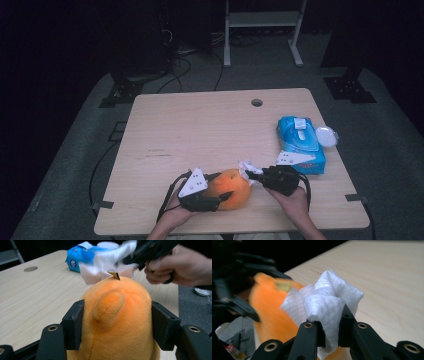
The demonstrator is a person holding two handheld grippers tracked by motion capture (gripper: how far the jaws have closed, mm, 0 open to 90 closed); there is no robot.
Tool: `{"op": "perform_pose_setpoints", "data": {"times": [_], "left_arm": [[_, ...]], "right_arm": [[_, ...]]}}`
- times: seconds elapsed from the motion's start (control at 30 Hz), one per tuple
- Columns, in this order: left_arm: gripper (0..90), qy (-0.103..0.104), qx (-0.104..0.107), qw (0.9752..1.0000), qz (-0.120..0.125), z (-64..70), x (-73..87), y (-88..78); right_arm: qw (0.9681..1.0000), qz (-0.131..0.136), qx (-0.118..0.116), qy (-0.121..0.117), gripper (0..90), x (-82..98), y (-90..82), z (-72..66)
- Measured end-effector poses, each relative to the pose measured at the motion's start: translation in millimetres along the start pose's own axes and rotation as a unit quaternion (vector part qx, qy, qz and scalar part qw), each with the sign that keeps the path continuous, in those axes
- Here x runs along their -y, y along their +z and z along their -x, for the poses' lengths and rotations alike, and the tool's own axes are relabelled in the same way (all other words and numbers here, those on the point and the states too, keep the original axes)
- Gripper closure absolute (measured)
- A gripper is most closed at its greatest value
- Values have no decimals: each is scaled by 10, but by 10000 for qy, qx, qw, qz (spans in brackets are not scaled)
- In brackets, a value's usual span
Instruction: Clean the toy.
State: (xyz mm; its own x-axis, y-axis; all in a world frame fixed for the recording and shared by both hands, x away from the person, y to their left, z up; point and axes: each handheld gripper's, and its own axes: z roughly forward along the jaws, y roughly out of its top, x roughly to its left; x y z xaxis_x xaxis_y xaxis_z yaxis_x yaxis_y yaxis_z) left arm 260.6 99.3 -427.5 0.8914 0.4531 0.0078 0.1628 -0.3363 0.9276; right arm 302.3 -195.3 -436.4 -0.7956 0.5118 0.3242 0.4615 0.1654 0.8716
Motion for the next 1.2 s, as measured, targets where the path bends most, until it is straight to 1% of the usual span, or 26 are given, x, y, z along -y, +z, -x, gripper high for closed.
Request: {"op": "perform_pose_setpoints", "data": {"times": [0.03,0.07,0.13,0.2,0.23,0.3,0.33,0.4,0.43,0.47,0.5,0.57,0.6,0.67,0.73,0.8,0.87,0.9,0.93,0.97,1.0,1.03,1.1,1.13,1.17,1.2], "left_arm": [[366,-59,4,10000,5,-10,1,-2],[367,-91,16,10000,13,-21,-4,-10],[370,-141,30,9999,60,-42,-21,-32],[373,-237,-4,9996,137,-44,-44,-39],[373,-190,-30,9997,118,-41,-58,-40],[352,-105,-68,9999,5,-26,-62,-17],[311,-82,-72,9999,-100,-22,-50,1],[219,-193,29,9998,-82,-36,-15,14],[192,-212,-3,9997,-97,-43,-9,7],[170,-209,-18,9997,-105,-49,-8,-4],[148,-207,-20,9997,-99,-59,-8,-16],[152,-275,0,9996,-105,-79,3,-19],[195,-247,53,9996,-124,-81,15,-18],[295,-159,9,9998,-88,-59,13,-21],[352,-149,-43,9999,-76,-36,-35,-16],[376,-135,-43,9999,-9,-8,-89,-14],[380,-119,7,9999,0,17,-123,-21],[375,-79,-5,10000,-60,27,-121,-19],[357,-58,16,10000,-76,27,-103,-14],[315,-142,115,9998,-71,8,-85,-10],[258,-224,165,9996,-78,-13,-74,-13],[212,-258,139,9996,-51,-28,-67,-16],[160,-269,104,9995,-97,-56,-54,-38],[160,-292,111,9995,-76,-64,-41,-42],[179,-274,130,9995,-81,-71,-30,-48],[253,-232,128,9996,-46,-64,-29,-51]], "right_arm": [[9998,16,-53,168,795,18,13,36],[9998,43,-52,200,795,12,17,31],[9998,168,-103,39,795,-40,-7,-57],[9983,432,-381,-18,795,-98,-48,-151],[9976,507,-471,-71,795,-123,-60,-191],[9979,463,-402,-220,795,-134,-51,-213],[9985,398,-345,-169,794,-109,-32,-177],[9998,111,-116,-92,793,-12,38,-63],[9998,98,-118,81,793,43,64,-1],[9994,153,-158,285,792,75,74,44],[9994,145,-111,290,793,76,73,51],[9999,93,-5,95,792,38,65,2],[9999,111,-30,70,793,21,56,-28],[9997,214,-61,-91,793,-28,26,-111],[9985,459,-248,-192,793,-101,-19,-217],[9965,601,-325,-484,793,-168,-39,-337],[9961,517,-293,-659,792,-170,-7,-395],[9962,466,-257,-695,792,-143,13,-379],[9971,363,-207,-640,792,-111,37,-346],[9976,285,-131,-622,792,-73,60,-308],[9981,268,-113,-545,792,-40,74,-266],[9986,254,-104,-451,791,-21,84,-236],[9985,214,-16,-497,792,-31,86,-225],[9985,196,21,-517,792,-42,83,-231],[9987,187,34,-475,792,-51,75,-244],[9983,248,38,-519,792,-62,60,-262]]}}
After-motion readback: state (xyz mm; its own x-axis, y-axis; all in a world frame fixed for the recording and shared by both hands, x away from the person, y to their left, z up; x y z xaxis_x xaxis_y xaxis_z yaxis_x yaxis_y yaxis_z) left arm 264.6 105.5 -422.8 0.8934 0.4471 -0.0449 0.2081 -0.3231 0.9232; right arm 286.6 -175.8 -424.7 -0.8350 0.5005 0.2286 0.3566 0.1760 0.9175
